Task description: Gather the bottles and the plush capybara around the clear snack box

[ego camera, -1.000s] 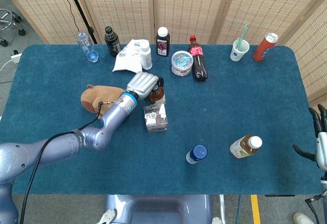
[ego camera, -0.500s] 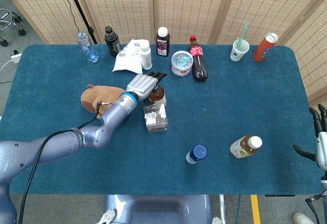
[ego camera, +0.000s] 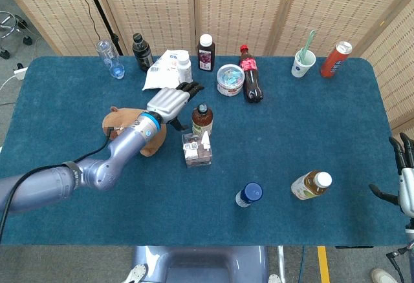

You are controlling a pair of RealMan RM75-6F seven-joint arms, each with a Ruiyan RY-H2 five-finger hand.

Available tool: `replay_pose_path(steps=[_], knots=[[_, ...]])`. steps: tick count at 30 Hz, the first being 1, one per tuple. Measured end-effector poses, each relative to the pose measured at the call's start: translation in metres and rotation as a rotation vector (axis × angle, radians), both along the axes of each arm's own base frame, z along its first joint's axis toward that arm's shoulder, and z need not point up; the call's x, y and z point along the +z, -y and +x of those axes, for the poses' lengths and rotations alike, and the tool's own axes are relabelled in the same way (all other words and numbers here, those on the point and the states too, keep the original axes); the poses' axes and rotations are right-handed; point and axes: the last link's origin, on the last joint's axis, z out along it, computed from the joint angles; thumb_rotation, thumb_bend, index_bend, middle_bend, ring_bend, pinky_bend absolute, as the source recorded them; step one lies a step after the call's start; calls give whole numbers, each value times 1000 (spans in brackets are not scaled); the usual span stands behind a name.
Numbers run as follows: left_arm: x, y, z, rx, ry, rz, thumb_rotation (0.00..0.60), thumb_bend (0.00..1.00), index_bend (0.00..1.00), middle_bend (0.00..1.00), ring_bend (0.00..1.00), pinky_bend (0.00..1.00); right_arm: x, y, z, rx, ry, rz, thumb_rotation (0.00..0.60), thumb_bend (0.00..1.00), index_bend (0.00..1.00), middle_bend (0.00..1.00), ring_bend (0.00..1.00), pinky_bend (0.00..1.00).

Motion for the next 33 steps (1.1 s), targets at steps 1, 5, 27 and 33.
replay_pose_path(steps=[1, 5, 27, 33], knots=[[7, 2, -3, 0, 8, 7, 600, 216, 0, 0, 0, 204, 0, -1, 0, 1, 1, 3, 600, 0, 0, 0, 0, 0], [31, 8, -14, -4, 26, 39, 600, 195, 0, 0, 0, 6, -1, -3, 1, -3, 15, 32, 600, 0, 0, 0, 0, 0], [135, 110, -141, -30, -18, 281, 600, 147, 0, 0, 0, 0, 16, -1, 33, 181, 75, 427, 600, 0, 0, 0, 0, 0], [141, 128, -161, -16, -16, 280, 600, 146, 0, 0, 0, 0, 9, 9, 43, 192, 24, 551, 600, 0, 0, 0, 0, 0]])
